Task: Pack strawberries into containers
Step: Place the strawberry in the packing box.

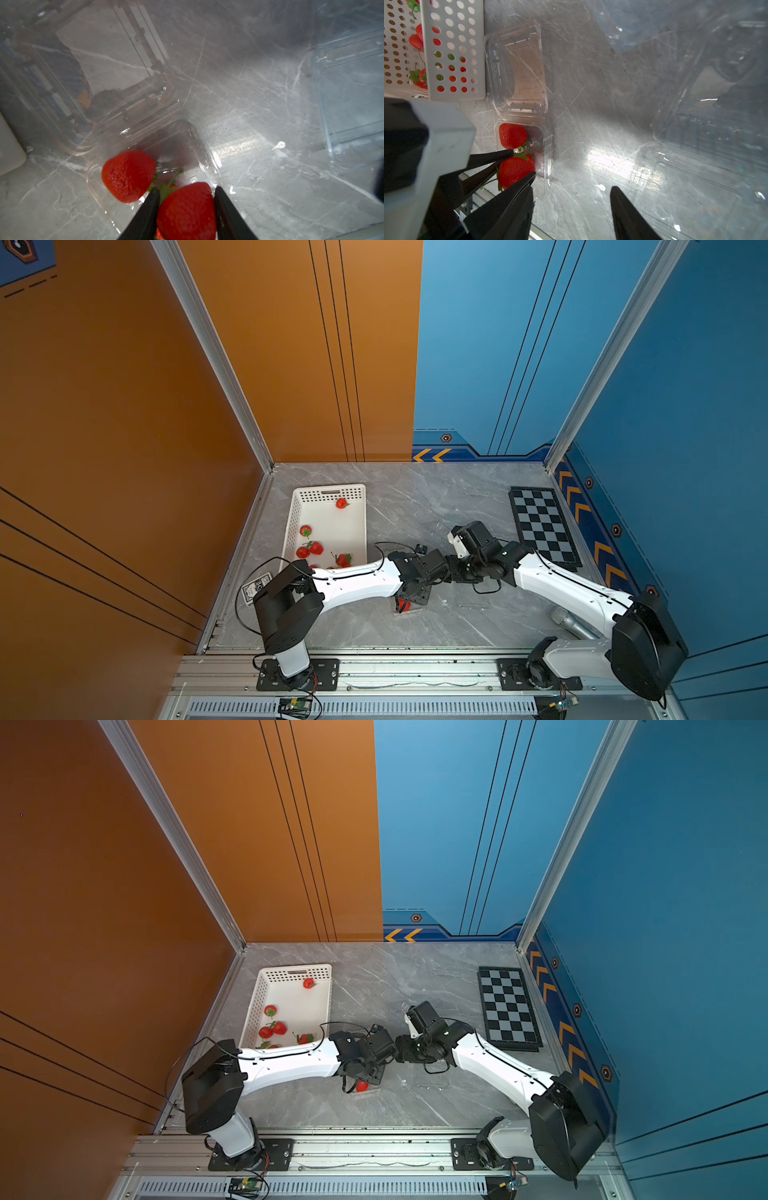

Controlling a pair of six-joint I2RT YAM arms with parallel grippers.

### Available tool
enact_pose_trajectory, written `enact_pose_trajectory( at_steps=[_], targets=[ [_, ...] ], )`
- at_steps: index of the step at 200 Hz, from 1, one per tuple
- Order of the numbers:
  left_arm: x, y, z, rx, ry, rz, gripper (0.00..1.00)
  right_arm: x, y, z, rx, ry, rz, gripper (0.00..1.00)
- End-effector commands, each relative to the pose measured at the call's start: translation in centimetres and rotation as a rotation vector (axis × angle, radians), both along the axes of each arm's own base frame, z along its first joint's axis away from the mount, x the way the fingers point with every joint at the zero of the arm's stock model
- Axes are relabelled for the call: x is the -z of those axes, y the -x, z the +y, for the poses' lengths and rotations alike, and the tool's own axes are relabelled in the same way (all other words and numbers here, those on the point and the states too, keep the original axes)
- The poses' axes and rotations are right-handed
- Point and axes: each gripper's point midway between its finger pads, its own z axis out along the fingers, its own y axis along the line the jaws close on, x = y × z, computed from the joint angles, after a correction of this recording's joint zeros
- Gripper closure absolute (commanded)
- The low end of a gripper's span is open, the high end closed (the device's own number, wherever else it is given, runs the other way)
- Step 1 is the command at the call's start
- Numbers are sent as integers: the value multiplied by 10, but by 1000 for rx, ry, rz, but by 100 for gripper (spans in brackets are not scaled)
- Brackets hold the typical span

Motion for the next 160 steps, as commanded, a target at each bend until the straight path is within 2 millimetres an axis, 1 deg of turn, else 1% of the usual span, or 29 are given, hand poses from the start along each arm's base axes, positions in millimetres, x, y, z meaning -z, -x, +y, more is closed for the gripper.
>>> enact_pose_trajectory(
  at_steps=[1,25,68,95,119,160],
  targets=[
    [9,1,9,-10,-27,22,54,-6,-1,-1,12,-15,-18,38],
    [9,0,8,-6,-26,20,52,-8,-2,-1,12,-18,-24,38],
    [10,0,9,-6,-29,24,52,-9,-2,0,12,-21,-23,38],
    [6,-1,8,-5,-21,17,47,-8,-2,0,6,-20,-20,38],
    [-4,-2,7,1,0,-7,42,-6,-1,4,-10,-28,-3,38],
    [-28,-6,9,-5,48,-55,38,0,1,13,-43,-18,31,37]
  ],
)
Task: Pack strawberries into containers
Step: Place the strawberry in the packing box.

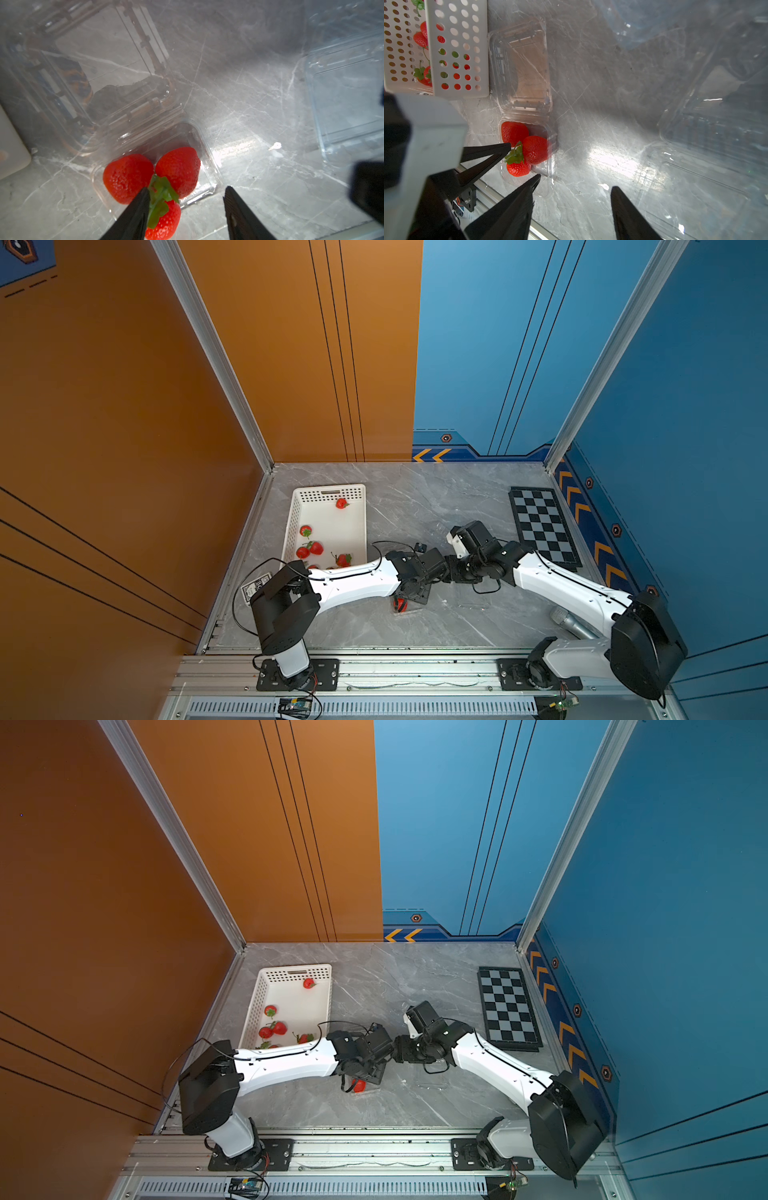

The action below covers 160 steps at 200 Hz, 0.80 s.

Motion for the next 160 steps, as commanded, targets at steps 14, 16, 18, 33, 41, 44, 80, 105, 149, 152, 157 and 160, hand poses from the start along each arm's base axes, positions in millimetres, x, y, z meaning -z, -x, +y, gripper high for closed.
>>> enact_pose_trajectory(
  at_steps=[14,16,18,33,41,44,80,105,149,152,157,160],
  targets=[
    [-24,-4,11,-10,37,-50,37,-3,-3,11,-30,-2,4,36],
    [-25,-4,12,-12,38,-51,37,-3,-3,11,-30,-2,5,36],
    [-26,-4,12,-12,41,-53,37,-3,-3,12,-29,-2,4,35],
    [-33,-5,17,-21,59,-64,37,-3,-4,16,-36,1,5,35],
    [-37,-6,21,-28,67,-71,37,-4,-5,19,-41,1,5,34],
    [-38,-7,23,-35,71,-75,37,-4,-5,21,-43,1,5,34],
    [-52,-13,59,-129,79,-99,35,-3,-3,44,-101,14,2,33],
    [-48,-20,100,-241,70,-85,35,-4,-2,63,-139,18,0,33],
    [-50,-30,160,-398,86,-83,34,-11,-6,91,-178,7,-19,33],
    [-51,-31,163,-408,86,-84,33,-12,-6,92,-178,6,-20,33],
    [-51,-32,168,-418,83,-88,33,-13,-7,95,-180,4,-23,33],
    [-51,-32,172,-427,83,-88,33,-13,-8,96,-183,3,-24,33]
  ],
)
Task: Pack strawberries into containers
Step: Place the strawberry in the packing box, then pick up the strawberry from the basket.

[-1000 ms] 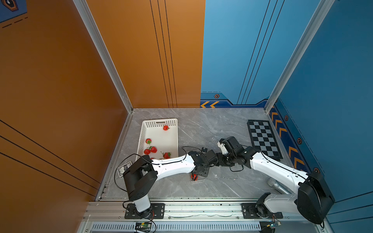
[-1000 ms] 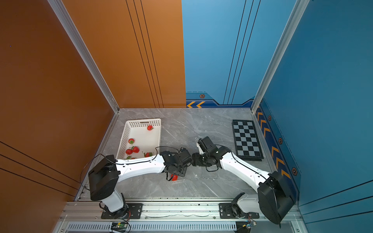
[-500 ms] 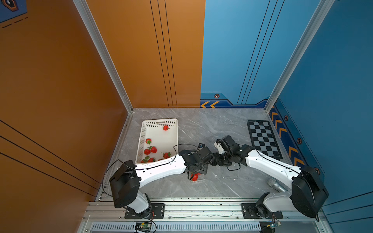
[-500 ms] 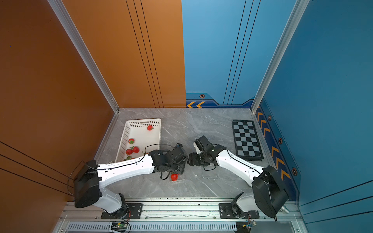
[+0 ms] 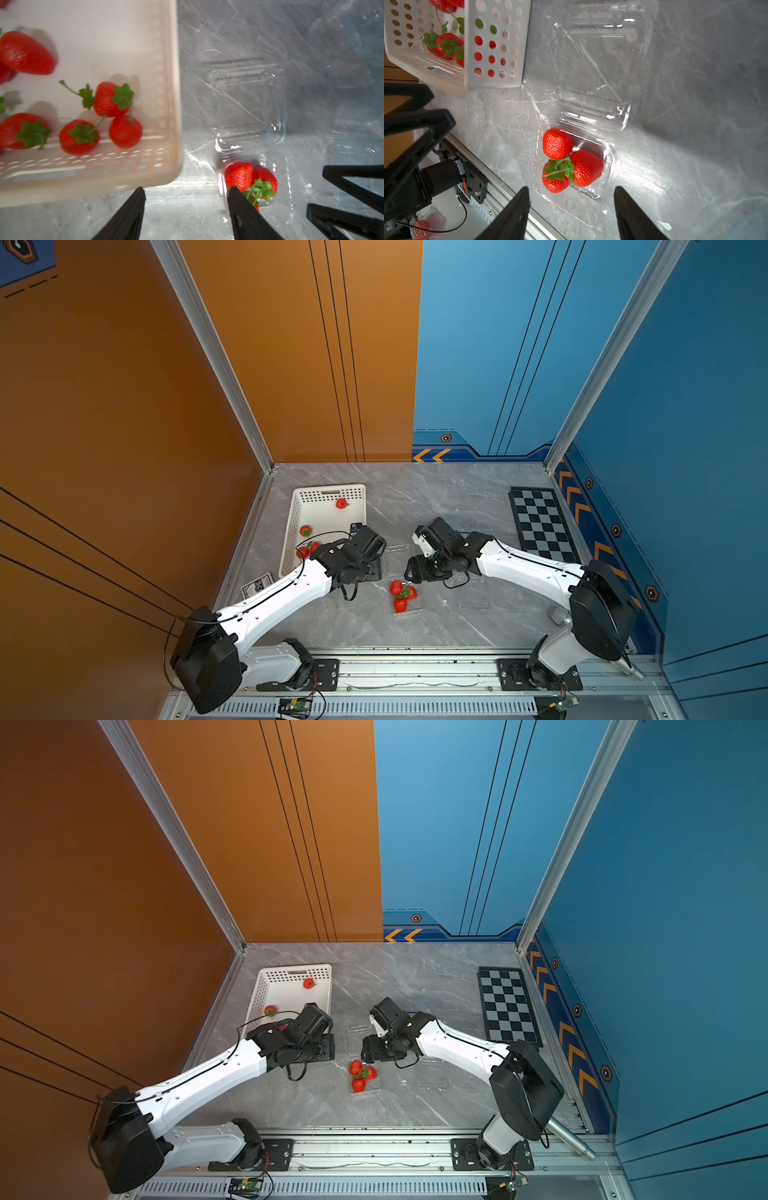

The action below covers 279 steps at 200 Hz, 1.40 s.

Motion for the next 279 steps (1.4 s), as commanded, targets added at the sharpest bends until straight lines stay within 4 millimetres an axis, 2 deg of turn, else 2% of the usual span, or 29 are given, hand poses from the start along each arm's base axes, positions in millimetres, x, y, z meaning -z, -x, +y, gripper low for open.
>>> enact_pose_trajectory(
  at_steps=[1,26,54,75,111,156,258,279],
  targets=[
    [-1,5,25,-35,-18,21,33,-8,-8,11,-3,-3,-26,33],
    [3,-1,47,-97,-13,33,32,-13,-14,23,-12,-13,-38,33],
    [14,-9,66,-140,-40,79,32,-17,-22,36,-19,-26,-45,34],
    [25,-19,71,-157,-19,100,33,-21,-29,42,-20,-35,-56,34],
    [42,-40,70,-160,1,130,35,-26,-38,49,-21,-52,-60,34],
    [65,-57,60,-137,2,179,37,-20,-46,44,-10,-51,-43,35],
    [87,-79,65,-145,-50,203,38,-12,-55,35,6,-49,-20,36],
    [91,-82,65,-146,-47,209,41,-13,-55,33,8,-49,-21,36]
  ],
)
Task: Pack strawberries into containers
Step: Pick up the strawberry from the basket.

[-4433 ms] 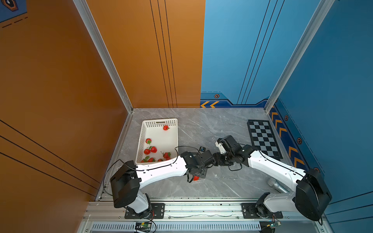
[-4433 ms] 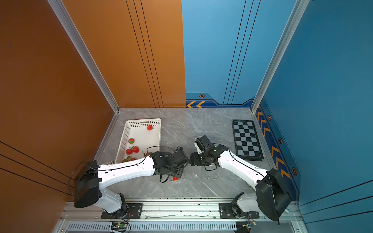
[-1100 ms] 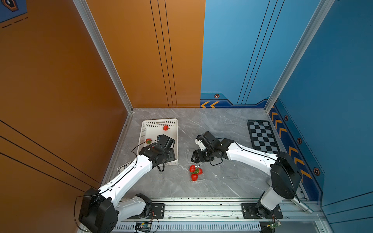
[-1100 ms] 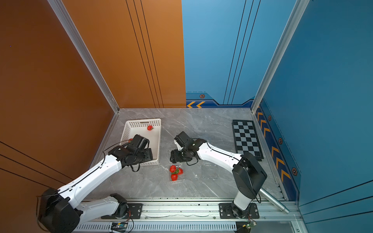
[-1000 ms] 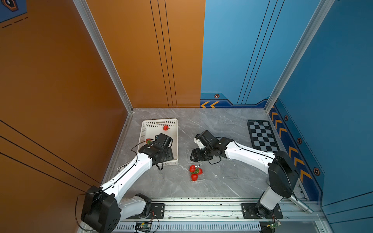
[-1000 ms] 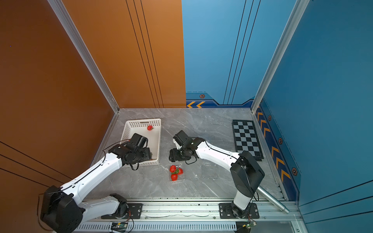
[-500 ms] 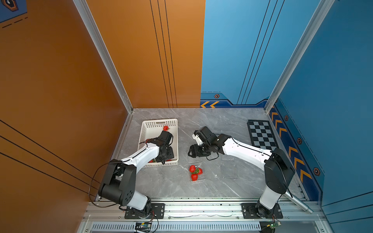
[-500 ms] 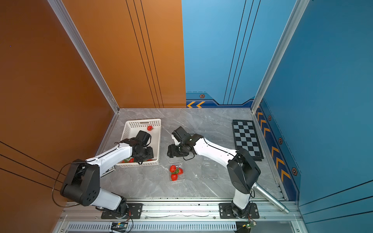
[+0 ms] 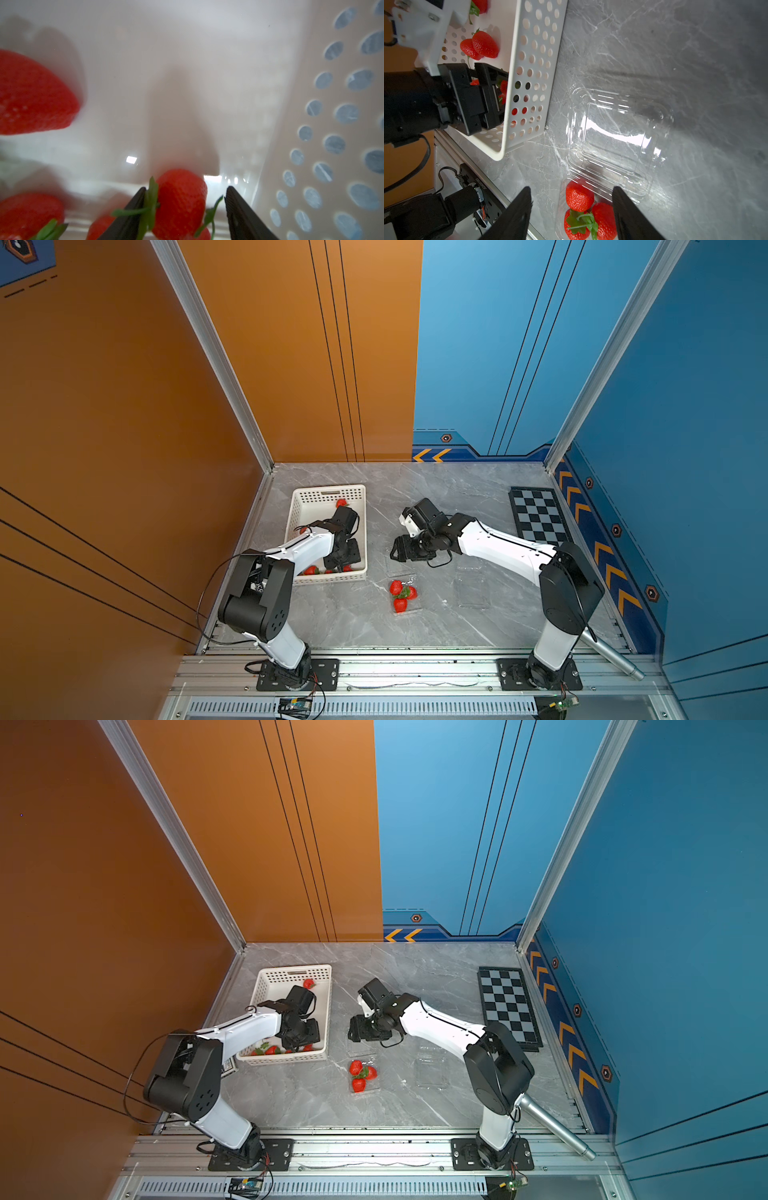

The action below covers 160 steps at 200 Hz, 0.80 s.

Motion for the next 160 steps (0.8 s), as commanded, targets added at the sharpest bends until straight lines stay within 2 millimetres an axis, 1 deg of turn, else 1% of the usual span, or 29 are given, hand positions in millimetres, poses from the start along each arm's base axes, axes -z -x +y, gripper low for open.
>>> enact_pose_trajectory(
  at_steps=[1,62,90,92,94,120,130,147,160],
  targets=[
    [0,-10,2,9,-5,-8,41,0,-2,-2,-13,3,-1,36],
    [1,-15,-5,24,5,-7,47,0,-2,-10,2,7,-3,37],
    [2,-15,-10,39,11,-1,54,-3,-3,-14,9,4,-9,38],
    [-5,-23,-12,41,18,-23,54,-4,-3,-14,10,3,-10,38],
    [-7,-25,-13,42,21,-29,55,-3,-3,-15,10,3,-9,38],
    [-12,-30,-16,51,23,-46,58,-4,-4,-19,19,6,-11,38],
    [-13,-31,-16,51,25,-49,58,-4,-3,-20,18,4,-11,38],
    [-11,-27,-17,63,26,-25,51,-5,-3,-20,18,4,-11,38],
    [-7,-24,-17,69,24,-11,51,-4,-3,-21,18,5,-12,38]
  ],
)
